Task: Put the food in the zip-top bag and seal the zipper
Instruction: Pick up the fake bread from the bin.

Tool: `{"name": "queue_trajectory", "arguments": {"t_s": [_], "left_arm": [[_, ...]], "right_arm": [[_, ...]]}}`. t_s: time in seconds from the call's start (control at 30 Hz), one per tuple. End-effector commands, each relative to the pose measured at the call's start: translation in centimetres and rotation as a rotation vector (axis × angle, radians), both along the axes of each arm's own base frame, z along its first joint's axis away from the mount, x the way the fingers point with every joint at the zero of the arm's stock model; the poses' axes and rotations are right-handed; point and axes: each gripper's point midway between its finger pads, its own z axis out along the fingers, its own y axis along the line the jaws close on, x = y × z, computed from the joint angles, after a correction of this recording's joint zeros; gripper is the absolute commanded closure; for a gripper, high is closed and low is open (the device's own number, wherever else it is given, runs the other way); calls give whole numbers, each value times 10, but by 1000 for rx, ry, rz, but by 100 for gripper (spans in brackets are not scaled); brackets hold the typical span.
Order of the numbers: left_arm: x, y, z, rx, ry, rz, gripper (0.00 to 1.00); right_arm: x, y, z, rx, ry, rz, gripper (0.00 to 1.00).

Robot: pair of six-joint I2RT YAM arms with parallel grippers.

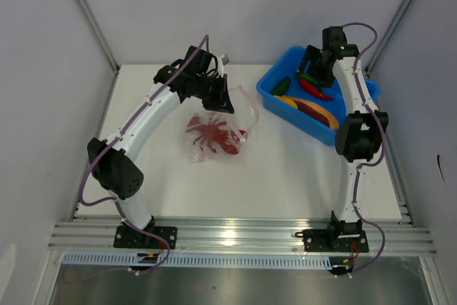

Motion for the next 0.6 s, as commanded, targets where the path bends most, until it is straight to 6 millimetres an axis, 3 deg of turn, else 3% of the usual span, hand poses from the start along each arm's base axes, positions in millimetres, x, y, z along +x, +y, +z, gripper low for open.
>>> {"name": "queue_trajectory", "arguments": {"t_s": [0.0,0.1,0.27,0.43,0.53,0.57], "left_arm": [[4,7,3,21,-37,-3,99],[10,10,-3,46,-47,1,99],[18,34,-22,131,-30,68,99],[22,46,-43,138,25,116,99],[24,48,-53,148,55,126,100],[25,49,-57,152,67,130,99]], "right_arm": [[19,4,-11,15,-9,15,13],[8,4,-46,11,107,21,11],[-23,5,-82,6,292,54,10],[-43,18,-94,9,380,101,9],[-48,12,-97,-113,384,92,7],[-46,1,-96,-183,376,64,7]]}}
